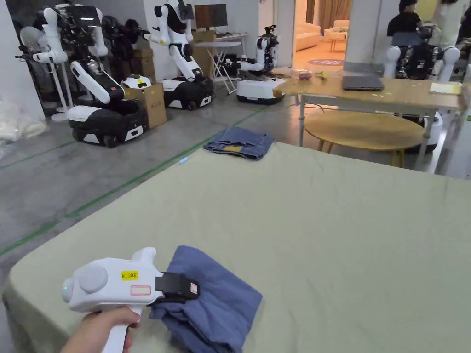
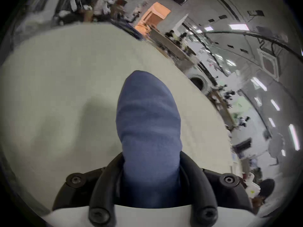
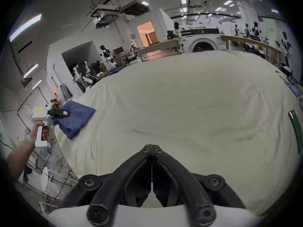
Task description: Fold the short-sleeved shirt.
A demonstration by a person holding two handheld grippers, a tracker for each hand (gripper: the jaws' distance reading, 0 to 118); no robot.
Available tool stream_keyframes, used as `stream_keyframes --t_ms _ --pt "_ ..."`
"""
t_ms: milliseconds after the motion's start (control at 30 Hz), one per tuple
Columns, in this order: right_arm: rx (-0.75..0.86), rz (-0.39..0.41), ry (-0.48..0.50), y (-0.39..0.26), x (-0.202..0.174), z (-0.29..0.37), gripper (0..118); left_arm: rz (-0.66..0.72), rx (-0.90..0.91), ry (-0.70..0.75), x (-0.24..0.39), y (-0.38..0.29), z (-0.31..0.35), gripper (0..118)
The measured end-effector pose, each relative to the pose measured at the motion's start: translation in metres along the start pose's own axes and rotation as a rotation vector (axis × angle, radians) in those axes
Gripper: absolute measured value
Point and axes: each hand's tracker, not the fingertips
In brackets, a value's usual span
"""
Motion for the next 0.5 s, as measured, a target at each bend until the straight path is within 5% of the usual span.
stream_keyframes --t_ms 100,133,200,233,367,400,433,467,500 --pt "-0.007 0.016 -0.01 0.001 -0.007 -0.008 0 0.126 -0.027 0.006 -0.066 0.028 0.001 25" --pt "-0.011 0.021 -0.011 0.002 -0.009 -0.01 0 0.109 -0.028 0.038 -0.074 0.03 0.0 39" --pt "-0.015 0.035 -0.016 0.004 -0.015 -0.012 0 0.148 -0.056 0.0 -0.084 0.029 -0.003 101" --pt "-0.016 0.04 -0.018 0.005 -0.017 -0.013 0 0.169 -0.068 -0.032 -0.061 0.017 0.004 112" --pt "-0.012 0.056 -0.026 0.011 -0.02 -0.013 0 0.172 0.063 0.005 -0.088 0.026 0.034 113" --pt "-0.009 0.058 -0.028 0.012 -0.02 -0.013 0 0.209 0.083 0.023 -0.095 0.027 0.043 105" --pt "-0.007 0.057 -0.027 0.013 -0.02 -0.012 0 0.225 0.107 0.052 -0.1 0.027 0.052 79" --pt "-0.004 0.053 -0.024 0.013 -0.017 -0.011 0 0.22 0.127 0.089 -0.104 0.026 0.061 29" --pt "-0.001 0.053 -0.024 0.013 -0.018 -0.009 0 0.225 0.155 0.127 -0.108 0.025 0.071 0"
